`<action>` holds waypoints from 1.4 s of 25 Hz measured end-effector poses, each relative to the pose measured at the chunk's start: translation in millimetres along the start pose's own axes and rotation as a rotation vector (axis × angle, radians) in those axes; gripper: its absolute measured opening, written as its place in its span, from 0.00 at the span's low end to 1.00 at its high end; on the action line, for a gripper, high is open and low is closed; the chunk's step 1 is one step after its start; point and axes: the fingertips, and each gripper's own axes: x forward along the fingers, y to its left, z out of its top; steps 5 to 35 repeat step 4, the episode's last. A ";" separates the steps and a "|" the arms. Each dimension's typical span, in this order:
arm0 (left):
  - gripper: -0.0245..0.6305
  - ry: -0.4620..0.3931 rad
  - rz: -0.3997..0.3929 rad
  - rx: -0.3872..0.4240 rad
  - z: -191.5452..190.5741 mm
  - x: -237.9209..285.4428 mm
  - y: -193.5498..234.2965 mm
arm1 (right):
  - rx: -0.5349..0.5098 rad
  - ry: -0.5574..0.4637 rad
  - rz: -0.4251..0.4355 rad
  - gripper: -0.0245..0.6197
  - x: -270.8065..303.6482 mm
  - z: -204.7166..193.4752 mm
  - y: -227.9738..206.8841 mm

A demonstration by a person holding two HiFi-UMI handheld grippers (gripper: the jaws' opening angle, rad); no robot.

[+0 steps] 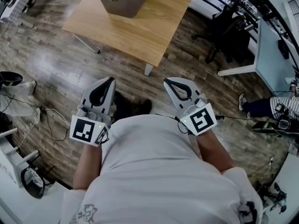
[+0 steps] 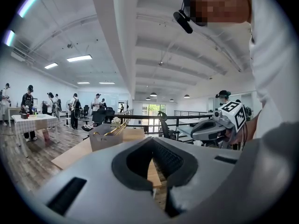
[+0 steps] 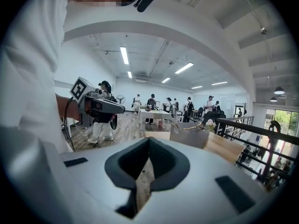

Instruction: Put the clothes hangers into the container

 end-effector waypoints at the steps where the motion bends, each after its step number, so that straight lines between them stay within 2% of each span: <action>1: 0.05 0.000 0.001 -0.001 0.4 -0.2 1.1 | -0.002 0.001 0.003 0.05 1.0 0.1 -0.3; 35: 0.05 -0.004 0.005 -0.001 3.0 0.6 5.1 | -0.004 0.000 0.008 0.05 4.4 2.3 -3.0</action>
